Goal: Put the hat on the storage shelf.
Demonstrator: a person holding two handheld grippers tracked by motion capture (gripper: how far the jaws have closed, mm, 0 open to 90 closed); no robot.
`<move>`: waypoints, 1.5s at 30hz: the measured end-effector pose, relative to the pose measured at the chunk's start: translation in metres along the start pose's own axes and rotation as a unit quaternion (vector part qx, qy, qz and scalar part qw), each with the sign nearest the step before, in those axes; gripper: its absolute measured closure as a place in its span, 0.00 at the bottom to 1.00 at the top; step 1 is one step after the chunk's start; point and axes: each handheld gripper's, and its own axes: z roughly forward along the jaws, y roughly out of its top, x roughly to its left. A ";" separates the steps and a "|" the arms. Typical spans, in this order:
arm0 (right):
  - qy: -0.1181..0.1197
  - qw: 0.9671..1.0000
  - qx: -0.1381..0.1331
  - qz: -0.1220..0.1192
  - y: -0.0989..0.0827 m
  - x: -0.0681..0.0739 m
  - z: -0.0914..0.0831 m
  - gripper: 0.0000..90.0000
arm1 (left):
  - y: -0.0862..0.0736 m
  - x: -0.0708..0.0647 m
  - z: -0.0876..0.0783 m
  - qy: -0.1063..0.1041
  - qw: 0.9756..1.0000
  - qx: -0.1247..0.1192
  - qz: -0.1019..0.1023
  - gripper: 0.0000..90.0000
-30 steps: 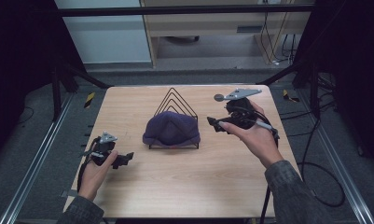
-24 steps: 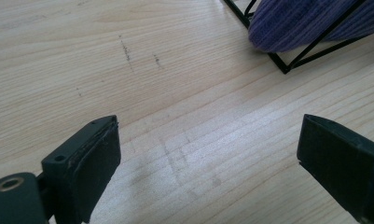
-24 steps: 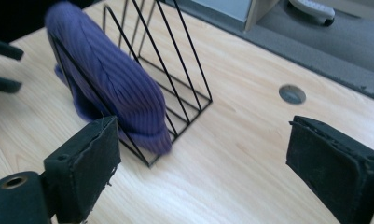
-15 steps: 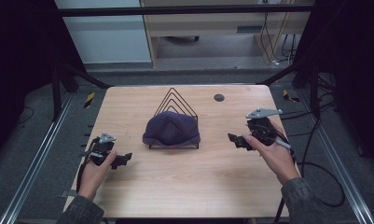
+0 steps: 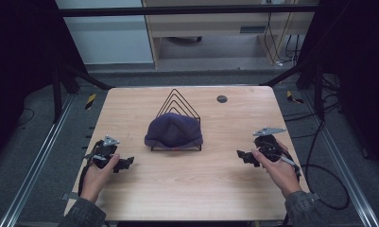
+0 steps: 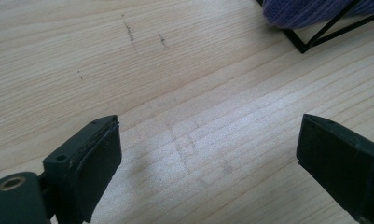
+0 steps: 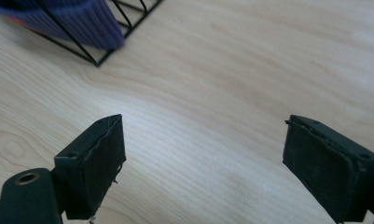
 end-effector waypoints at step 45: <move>-0.069 0.997 -0.020 0.027 -0.052 0.008 0.049 0.07 | -0.008 0.003 0.013 -0.002 0.999 0.038 0.000 0.02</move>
